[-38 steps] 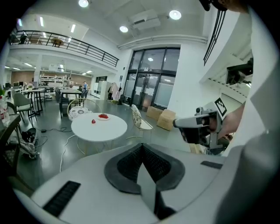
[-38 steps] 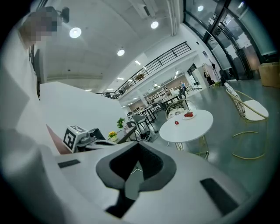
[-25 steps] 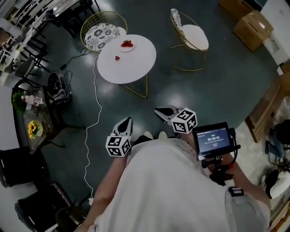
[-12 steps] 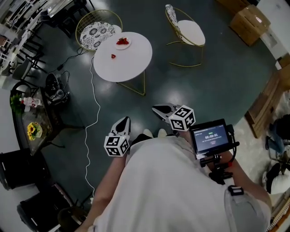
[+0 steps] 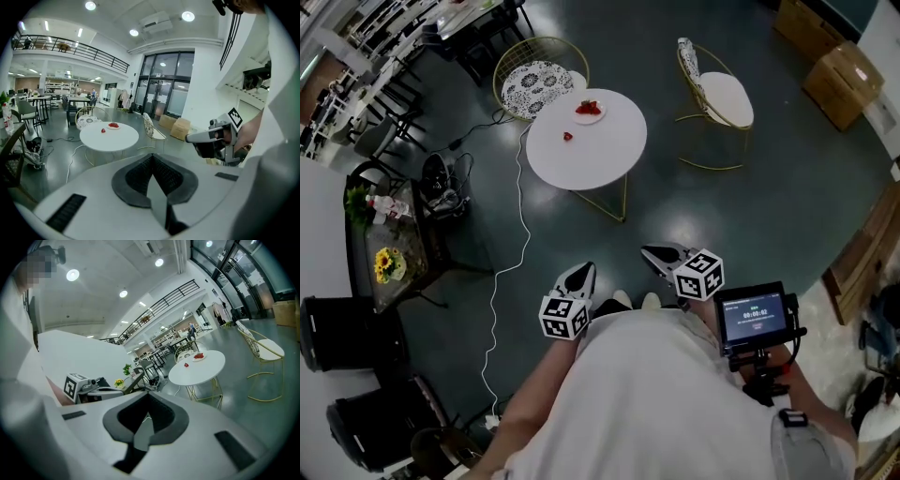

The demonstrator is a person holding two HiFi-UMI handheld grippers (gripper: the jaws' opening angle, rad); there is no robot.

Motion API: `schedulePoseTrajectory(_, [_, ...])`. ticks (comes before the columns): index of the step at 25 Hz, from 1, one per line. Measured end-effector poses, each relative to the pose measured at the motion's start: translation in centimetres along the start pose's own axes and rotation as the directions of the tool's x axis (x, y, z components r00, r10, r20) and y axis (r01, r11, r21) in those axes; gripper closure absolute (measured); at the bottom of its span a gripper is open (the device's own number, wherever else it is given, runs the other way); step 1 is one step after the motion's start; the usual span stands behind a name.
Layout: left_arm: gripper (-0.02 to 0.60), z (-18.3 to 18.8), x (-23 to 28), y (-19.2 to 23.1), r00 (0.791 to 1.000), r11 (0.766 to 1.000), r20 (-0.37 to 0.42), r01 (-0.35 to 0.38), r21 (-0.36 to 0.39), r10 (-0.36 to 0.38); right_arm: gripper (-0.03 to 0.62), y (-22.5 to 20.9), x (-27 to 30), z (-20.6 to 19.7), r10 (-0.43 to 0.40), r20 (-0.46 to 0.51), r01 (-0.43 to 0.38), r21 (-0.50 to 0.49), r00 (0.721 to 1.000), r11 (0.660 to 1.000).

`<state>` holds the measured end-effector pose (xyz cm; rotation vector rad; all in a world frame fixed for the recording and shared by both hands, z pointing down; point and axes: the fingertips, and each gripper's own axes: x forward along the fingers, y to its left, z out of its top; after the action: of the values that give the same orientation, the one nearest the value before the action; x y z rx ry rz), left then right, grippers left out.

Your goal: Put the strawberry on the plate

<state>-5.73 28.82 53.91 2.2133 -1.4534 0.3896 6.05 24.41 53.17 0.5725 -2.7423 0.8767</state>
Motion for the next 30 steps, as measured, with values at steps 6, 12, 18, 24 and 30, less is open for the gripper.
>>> schedulePoseTrajectory(6, [0.574, 0.0, 0.0, -0.1, 1.0, 1.0, 0.0, -0.004, 0.003, 0.004, 0.586, -0.3, -0.1, -0.4, -0.002, 0.0, 0.002, 0.009, 1.0, 1.0])
schedulePoseTrajectory(12, [0.574, 0.0, -0.4, -0.1, 1.0, 1.0, 0.005, -0.017, 0.007, 0.017, 0.586, -0.2, 0.1, -0.5, 0.008, 0.0, -0.008, 0.01, 1.0, 1.0])
schedulePoseTrajectory(18, [0.574, -0.2, -0.7, 0.0, 0.999, 0.999, 0.008, -0.031, 0.006, 0.031, 0.586, -0.2, 0.2, -0.7, 0.018, -0.001, -0.018, 0.004, 1.0, 1.0])
schedulePoseTrajectory(24, [0.574, 0.3, -0.1, -0.5, 0.999, 0.999, -0.009, -0.032, 0.008, 0.033, 0.586, -1.0, -0.2, -0.3, 0.019, -0.003, -0.019, 0.023, 1.0, 1.0])
schedulePoseTrajectory(30, [0.575, 1.1, 0.8, -0.1, 0.999, 0.999, -0.022, -0.035, 0.007, 0.035, 0.586, -1.9, 0.1, 0.0, 0.021, -0.006, -0.021, 0.045, 1.0, 0.999])
